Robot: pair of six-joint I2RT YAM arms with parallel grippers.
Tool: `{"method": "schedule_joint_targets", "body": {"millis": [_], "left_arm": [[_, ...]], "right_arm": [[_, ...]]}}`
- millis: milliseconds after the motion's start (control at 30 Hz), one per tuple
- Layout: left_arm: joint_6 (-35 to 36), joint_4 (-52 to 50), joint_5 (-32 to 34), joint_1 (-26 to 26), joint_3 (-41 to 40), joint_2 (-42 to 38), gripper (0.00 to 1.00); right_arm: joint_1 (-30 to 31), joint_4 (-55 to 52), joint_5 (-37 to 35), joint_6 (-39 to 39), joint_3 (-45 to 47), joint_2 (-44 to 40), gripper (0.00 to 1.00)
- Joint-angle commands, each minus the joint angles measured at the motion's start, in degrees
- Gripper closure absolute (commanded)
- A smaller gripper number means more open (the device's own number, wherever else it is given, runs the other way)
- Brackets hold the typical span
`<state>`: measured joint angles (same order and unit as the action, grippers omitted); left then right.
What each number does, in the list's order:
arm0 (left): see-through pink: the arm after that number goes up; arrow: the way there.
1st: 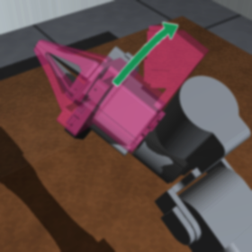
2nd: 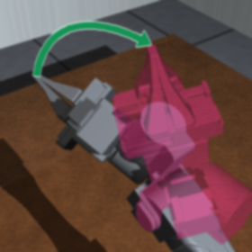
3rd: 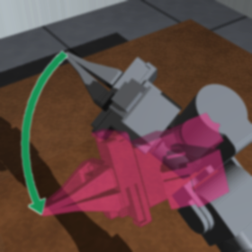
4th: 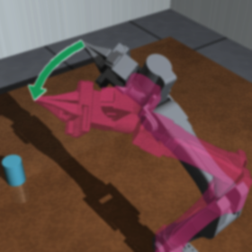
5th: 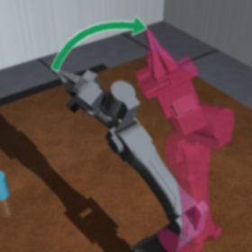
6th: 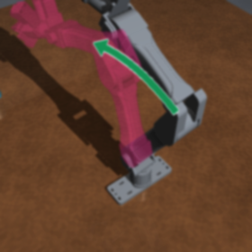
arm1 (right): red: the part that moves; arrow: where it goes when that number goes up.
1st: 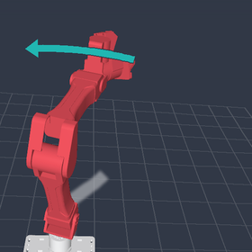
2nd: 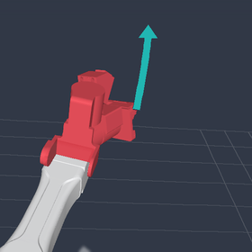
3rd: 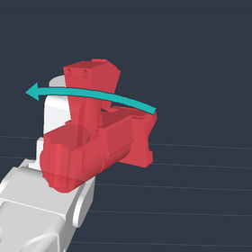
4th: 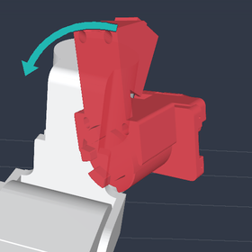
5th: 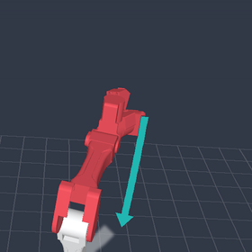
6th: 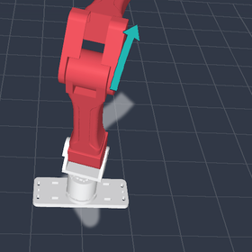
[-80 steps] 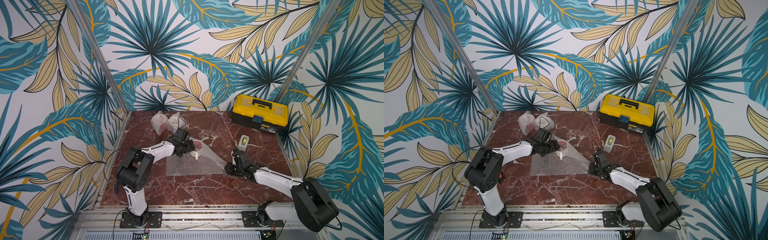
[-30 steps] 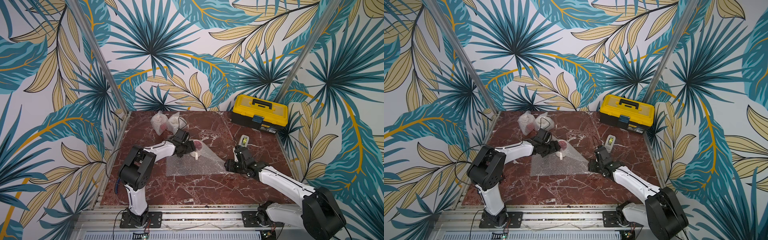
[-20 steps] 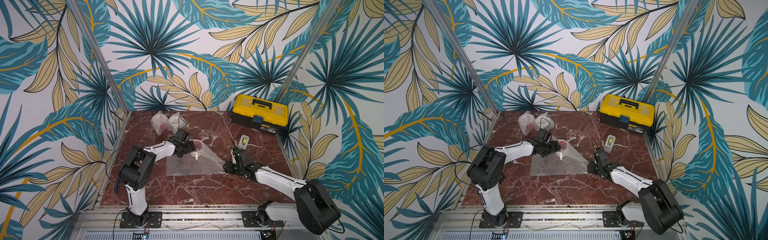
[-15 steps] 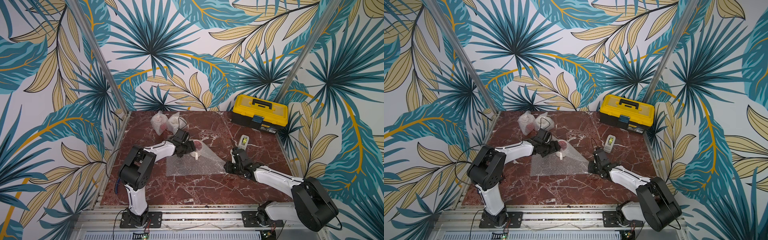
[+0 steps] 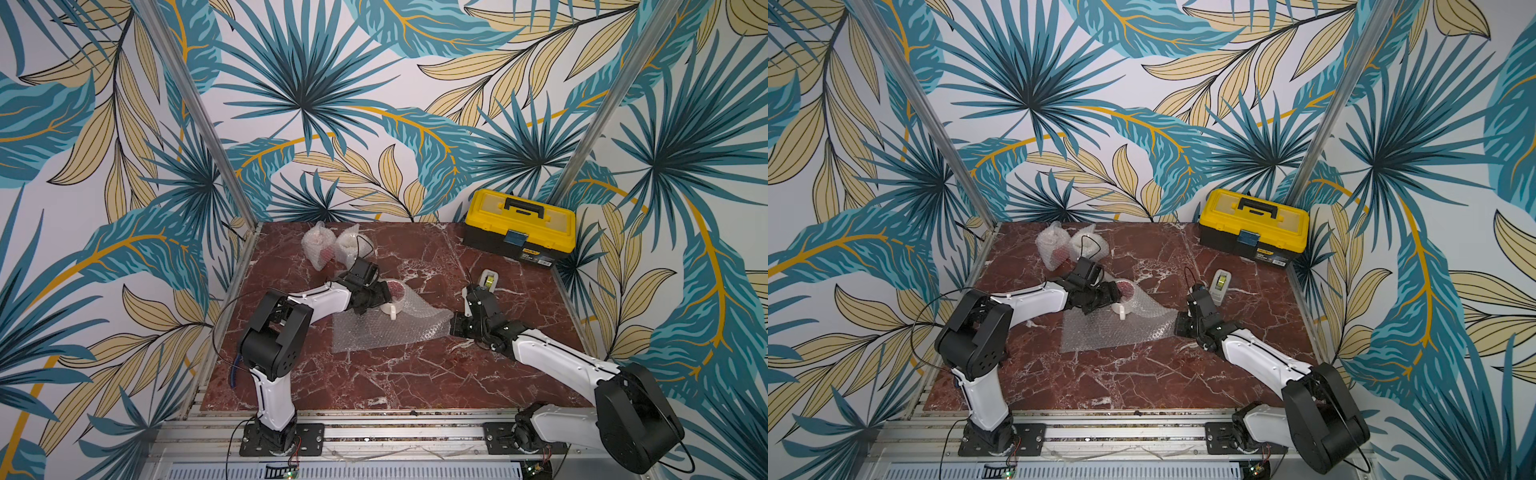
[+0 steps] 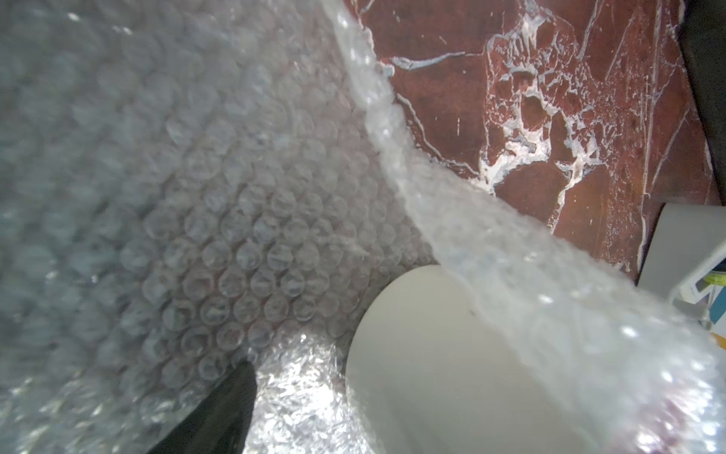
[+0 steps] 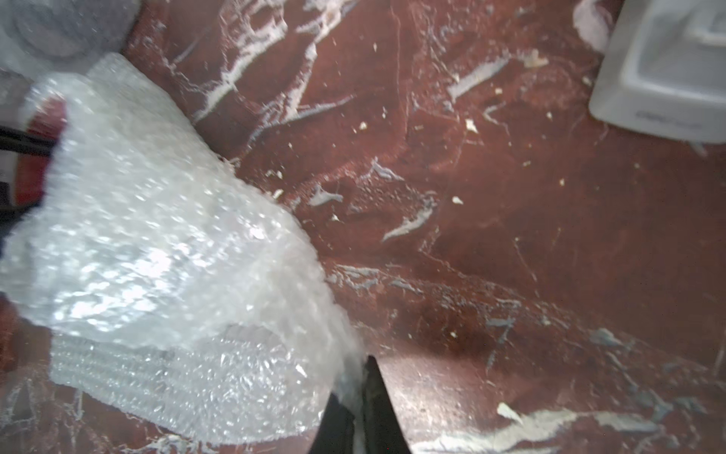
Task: Wrap mugs in bubble wrap
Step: Wrap the mug in bubble wrap.
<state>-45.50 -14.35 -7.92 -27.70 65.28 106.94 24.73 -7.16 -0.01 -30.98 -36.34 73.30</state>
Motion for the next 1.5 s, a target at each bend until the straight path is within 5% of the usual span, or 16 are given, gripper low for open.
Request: {"method": "schedule_joint_targets", "body": {"millis": [0, 833, 1267, 1467], "left_arm": [[0.67, -1.82, 0.41, -0.07, 0.90, 1.87, 0.14], [0.64, -1.98, -0.27, -0.17, 1.10, 2.14, 0.14], [0.65, -1.91, 0.59, -0.17, 0.48, -0.35, 0.15], [1.14, -1.87, 3.01, -0.16, -1.69, -5.69, 0.26]], "right_arm": [[-0.15, 0.28, -0.53, 1.07, -3.09, 0.68, 0.93], [2.88, 5.52, 23.58, 2.42, -30.38, 23.87, 1.00], [5.54, -12.49, 19.89, 4.27, -44.74, 36.90, 1.00], [5.64, -17.79, 19.21, 4.10, -47.98, 41.04, 1.00]]}}
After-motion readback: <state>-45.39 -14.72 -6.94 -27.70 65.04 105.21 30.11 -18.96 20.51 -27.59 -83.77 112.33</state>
